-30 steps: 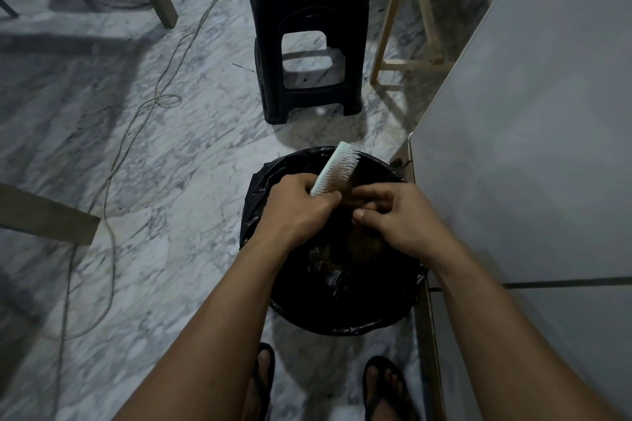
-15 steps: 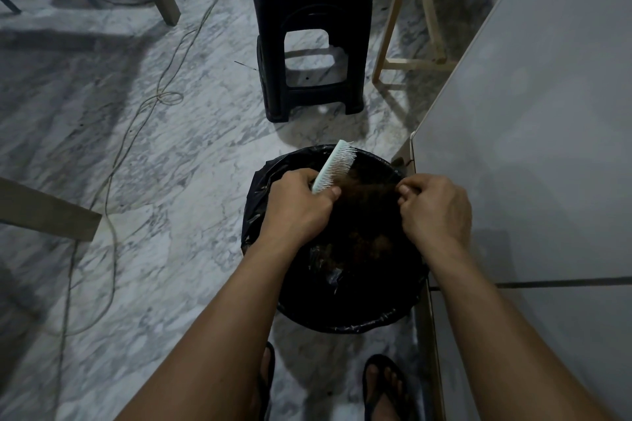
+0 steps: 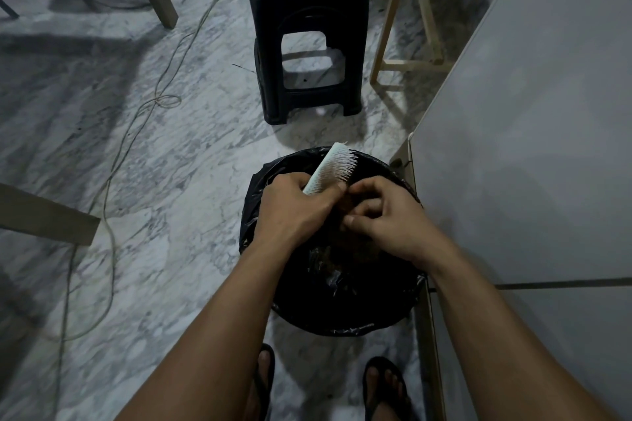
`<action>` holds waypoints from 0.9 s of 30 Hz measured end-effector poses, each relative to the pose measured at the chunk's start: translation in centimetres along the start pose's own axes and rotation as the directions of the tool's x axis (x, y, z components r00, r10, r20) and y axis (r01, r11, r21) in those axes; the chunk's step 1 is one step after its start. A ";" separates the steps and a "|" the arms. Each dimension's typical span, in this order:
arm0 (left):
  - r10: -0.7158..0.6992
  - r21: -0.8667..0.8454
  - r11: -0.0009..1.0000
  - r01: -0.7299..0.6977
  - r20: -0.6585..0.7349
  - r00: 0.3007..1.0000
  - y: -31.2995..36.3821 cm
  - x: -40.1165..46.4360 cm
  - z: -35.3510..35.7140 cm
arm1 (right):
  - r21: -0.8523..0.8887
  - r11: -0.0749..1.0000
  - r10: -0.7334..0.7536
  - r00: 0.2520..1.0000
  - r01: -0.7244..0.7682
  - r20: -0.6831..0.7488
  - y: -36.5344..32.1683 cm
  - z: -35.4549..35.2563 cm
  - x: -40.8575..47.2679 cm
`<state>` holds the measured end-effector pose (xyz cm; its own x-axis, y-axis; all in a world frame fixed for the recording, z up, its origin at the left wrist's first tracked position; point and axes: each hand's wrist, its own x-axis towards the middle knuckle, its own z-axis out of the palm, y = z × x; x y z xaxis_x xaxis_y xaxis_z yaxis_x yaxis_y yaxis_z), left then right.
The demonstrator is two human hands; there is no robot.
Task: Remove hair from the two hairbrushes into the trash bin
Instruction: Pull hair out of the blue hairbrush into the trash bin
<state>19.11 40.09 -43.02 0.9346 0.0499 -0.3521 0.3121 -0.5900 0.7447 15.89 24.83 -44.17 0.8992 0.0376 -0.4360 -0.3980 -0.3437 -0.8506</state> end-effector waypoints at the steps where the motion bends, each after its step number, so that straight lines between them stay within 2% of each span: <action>1: 0.002 0.014 1.000 -0.002 -0.019 1.000 0.0 0.1 0.0 | -0.009 1.000 -0.002 1.000 0.002 0.020 -0.2 0.0 -0.2; 7: -0.018 -0.005 1.000 0.018 -0.113 0.993 -0.1 0.5 -1.0 | -0.204 0.979 -0.012 0.998 0.026 0.068 -0.5 -0.2 -0.4; 15: 0.007 -0.052 0.998 -0.024 -0.304 0.953 0.2 0.3 -1.5 | -0.311 0.950 -0.012 0.997 -0.012 -0.074 0.7 -1.2 0.4; 19: -0.036 -0.101 0.995 0.000 -0.357 0.933 0.1 0.4 -1.8 | -0.337 0.941 0.011 0.995 -0.043 -0.097 0.9 -1.7 0.3; 23: -0.052 -0.109 0.994 0.014 -0.350 0.935 0.0 0.5 -1.6 | -0.404 0.910 0.015 0.982 -0.091 -0.188 0.8 -2.0 0.5; 27: -0.044 -0.157 0.987 0.022 -0.139 0.989 -0.2 0.8 -1.5 | -0.493 0.852 0.075 0.974 -0.174 -0.214 1.6 -1.6 0.6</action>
<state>20.07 41.48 -42.66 0.9345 0.1880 -0.3023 0.3556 -0.4545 0.8167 16.08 22.82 -45.27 0.8850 -0.1895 -0.4254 -0.4056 -0.7624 -0.5042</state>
